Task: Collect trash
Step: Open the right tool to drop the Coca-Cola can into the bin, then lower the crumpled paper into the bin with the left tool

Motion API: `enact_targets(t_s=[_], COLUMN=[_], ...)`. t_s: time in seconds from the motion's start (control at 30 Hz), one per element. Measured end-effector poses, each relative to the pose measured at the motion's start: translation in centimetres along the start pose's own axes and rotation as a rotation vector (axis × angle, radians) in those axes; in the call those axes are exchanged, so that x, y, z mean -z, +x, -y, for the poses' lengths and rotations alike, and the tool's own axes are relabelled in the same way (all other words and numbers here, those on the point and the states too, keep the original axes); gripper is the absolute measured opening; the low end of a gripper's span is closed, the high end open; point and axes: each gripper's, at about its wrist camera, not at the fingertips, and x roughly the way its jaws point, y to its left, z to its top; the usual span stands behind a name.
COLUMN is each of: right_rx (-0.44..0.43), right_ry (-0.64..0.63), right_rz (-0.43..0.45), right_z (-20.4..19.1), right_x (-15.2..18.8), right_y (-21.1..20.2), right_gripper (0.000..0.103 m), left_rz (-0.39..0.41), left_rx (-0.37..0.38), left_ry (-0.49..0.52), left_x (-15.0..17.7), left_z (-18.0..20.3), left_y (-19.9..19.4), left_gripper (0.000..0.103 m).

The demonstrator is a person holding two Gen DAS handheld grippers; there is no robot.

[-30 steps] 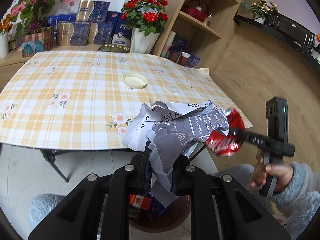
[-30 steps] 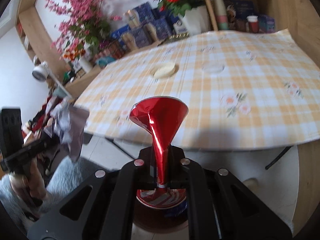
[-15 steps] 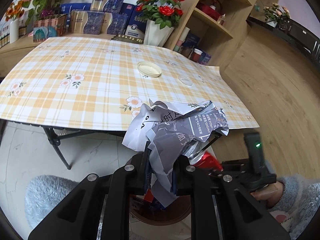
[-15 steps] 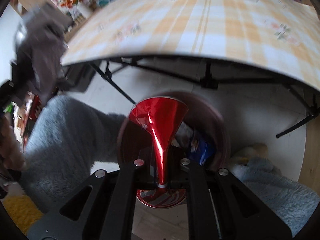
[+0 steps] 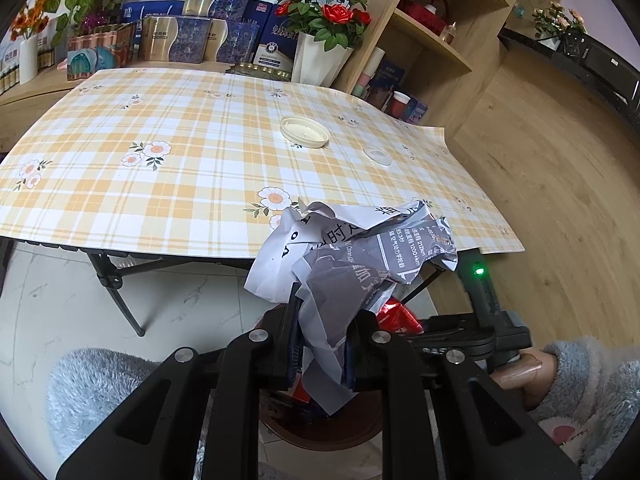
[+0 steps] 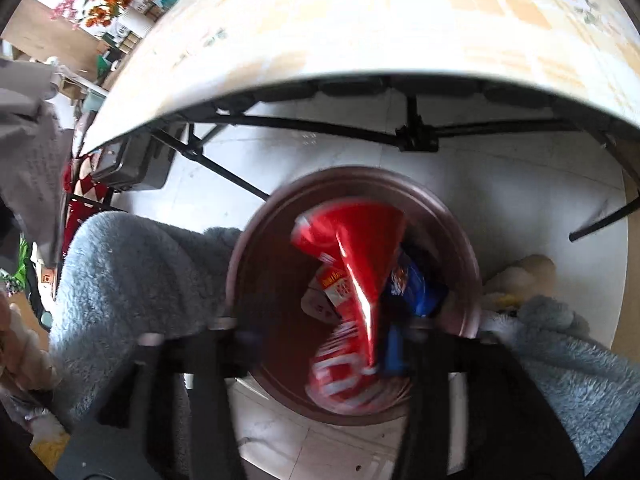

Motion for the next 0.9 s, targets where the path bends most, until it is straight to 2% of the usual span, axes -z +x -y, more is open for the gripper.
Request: enact_targets(t_s=[0.07, 0.13, 0.2, 0.3, 0.37, 0.5, 0.6, 0.7, 0.9], right_rx=[-0.011, -0.022, -0.027, -0.009, 0.038, 0.199, 0.279, 0.335, 0.355], right_ry=[-0.015, -0.017, -0.014, -0.024, -0.064, -0.194, -0.234, -0.189, -0.039], right_rz=[0.029, 0.041, 0.069, 0.132, 0.178, 0.284, 0.357, 0.432, 0.501], right_z=[-0.2, -0.1, 0.1, 0.4, 0.3, -0.1, 0.4, 1.8, 4.8], right_x=[-0.1, -0.2, -0.2, -0.1, 0.1, 1.0, 1.5, 1.4, 1.3], right_y=[-0.8, -1.3, -2.2, -4.1, -5.5, -7.9, -9.5, -10.9, -11.8], right_gripper=[0.071, 0.080, 0.084, 0.093, 0.094, 0.097, 0.097, 0.097, 0.097], left_rz=[-0.004, -0.007, -0.008, -0.012, -0.020, -0.038, -0.074, -0.108, -0.178], left_rx=[-0.002, -0.001, -0.001, -0.001, -0.001, 0.003, 0.005, -0.018, -0.017], left_ry=[0.006, 0.012, 0.024, 0.050, 0.063, 0.103, 0.157, 0.223, 0.304], left_x=[0.0, -0.1, -0.2, -0.2, -0.2, 0.0, 0.2, 0.6, 1.7], left_z=[0.1, 0.2, 0.5, 0.8, 1.0, 1.6, 2.2, 3.0, 4.3], left_y=[0.2, 0.4, 0.6, 0.9, 1.2, 1.8, 3.1, 4.4, 7.1], left_gripper=[0.017, 0.017, 0.017, 0.017, 0.017, 0.017, 0.017, 0.017, 0.017])
